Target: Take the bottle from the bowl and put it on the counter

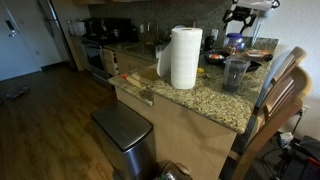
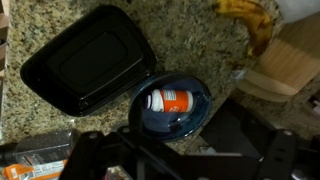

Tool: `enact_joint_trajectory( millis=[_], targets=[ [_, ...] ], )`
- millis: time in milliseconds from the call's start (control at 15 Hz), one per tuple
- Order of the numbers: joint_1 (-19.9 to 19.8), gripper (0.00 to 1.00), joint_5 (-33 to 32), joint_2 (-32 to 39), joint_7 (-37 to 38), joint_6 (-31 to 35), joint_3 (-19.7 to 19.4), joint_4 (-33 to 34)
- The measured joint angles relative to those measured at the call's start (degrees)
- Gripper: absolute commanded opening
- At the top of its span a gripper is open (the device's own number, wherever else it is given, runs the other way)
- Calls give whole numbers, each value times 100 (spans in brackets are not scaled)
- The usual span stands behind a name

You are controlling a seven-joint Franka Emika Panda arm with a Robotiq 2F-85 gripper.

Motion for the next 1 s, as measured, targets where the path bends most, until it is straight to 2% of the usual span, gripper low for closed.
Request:
enact_joint_trajectory(
  millis=[267, 467, 800, 1000],
  targets=[
    [-207, 100, 3, 1057, 445, -131, -285, 1123],
    [-447, 100, 27, 1569, 574, -296, -402, 1644],
    [-541, 100, 49, 1719, 585, -394, -414, 1860],
    [-537, 100, 9, 1781, -95, -640, -314, 1877]
  ],
)
